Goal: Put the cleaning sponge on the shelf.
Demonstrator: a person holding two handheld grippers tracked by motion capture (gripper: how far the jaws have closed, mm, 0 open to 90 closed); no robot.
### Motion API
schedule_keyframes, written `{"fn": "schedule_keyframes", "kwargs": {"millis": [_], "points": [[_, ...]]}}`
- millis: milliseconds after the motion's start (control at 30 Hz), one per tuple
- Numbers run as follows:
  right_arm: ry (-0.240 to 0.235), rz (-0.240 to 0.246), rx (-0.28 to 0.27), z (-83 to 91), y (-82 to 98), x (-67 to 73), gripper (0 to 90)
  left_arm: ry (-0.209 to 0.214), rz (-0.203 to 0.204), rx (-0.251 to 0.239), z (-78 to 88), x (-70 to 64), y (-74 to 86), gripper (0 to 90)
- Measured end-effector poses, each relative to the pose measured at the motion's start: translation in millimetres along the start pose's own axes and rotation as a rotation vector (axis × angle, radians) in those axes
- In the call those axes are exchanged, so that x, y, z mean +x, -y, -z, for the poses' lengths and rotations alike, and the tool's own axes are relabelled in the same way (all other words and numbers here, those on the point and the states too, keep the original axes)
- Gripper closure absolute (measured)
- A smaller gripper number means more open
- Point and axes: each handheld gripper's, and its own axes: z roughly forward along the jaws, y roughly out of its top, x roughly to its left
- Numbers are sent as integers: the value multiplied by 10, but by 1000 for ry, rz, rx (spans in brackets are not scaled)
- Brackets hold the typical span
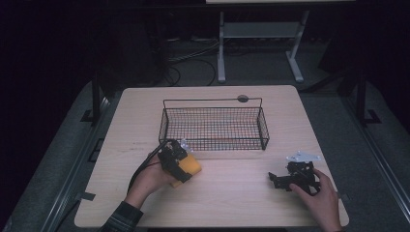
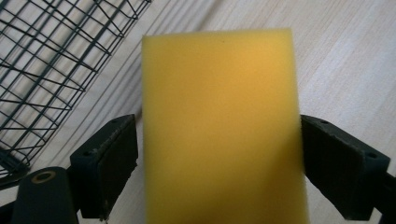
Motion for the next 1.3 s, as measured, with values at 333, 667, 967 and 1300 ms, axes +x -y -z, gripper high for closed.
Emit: {"fn": "schedule_keyframes", "kwargs": {"millis": [333, 667, 967, 1300], "points": [[0, -1, 0, 0, 0, 1, 0, 3, -2, 29, -58, -1, -4, 163], [0, 0, 0, 0, 0, 0, 0, 9, 7, 24, -51, 3, 5, 217], [0, -1, 0, 0, 0, 0, 0, 12, 14, 26, -27, 16, 14, 227], [0, 0, 0, 0, 0, 0, 0, 34, 29, 4, 70, 23, 10, 229]]}}
